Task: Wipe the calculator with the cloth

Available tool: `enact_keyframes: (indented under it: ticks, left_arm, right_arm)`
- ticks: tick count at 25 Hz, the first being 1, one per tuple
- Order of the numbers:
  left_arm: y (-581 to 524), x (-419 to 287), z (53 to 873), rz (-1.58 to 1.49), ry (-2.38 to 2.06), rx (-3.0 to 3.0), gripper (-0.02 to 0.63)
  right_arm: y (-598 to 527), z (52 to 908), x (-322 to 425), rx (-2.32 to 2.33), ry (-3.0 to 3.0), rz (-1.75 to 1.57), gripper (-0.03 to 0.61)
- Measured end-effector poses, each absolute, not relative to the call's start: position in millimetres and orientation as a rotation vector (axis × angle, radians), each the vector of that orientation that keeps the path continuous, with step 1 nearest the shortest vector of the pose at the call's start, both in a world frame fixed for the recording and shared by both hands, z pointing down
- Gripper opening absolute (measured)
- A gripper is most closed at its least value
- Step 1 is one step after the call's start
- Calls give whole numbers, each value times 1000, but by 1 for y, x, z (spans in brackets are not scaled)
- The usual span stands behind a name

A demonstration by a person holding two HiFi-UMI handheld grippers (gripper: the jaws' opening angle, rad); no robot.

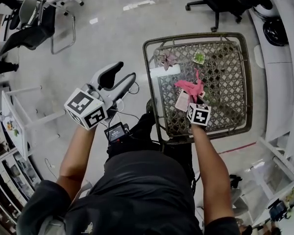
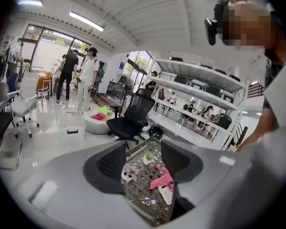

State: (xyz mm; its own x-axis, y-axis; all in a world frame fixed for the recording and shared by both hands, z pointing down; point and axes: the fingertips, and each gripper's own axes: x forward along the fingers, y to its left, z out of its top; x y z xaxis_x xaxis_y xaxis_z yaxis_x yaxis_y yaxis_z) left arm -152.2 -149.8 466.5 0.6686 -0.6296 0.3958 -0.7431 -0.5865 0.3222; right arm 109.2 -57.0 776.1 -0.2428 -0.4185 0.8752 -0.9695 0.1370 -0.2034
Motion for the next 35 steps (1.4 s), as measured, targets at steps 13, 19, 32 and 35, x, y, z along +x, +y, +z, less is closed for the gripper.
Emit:
enact_keyframes:
  ticks: [13, 19, 32, 35]
  left_arm:
    - [-150, -185, 473, 295, -1120, 2365, 249]
    - [-152, -184, 473, 290, -1123, 2355, 249]
    - [-154, -164, 474, 287, -1098, 2373, 248]
    - [-154, -157, 473, 294, -1091, 2374, 249]
  right_arm:
    - [-62, 780, 48, 1115, -1828, 920, 69]
    - [-48, 789, 41, 864, -1899, 625, 69]
    - [-29, 791, 71, 597, -1893, 267, 67]
    - [-28, 792, 87, 625, -1872, 280, 67]
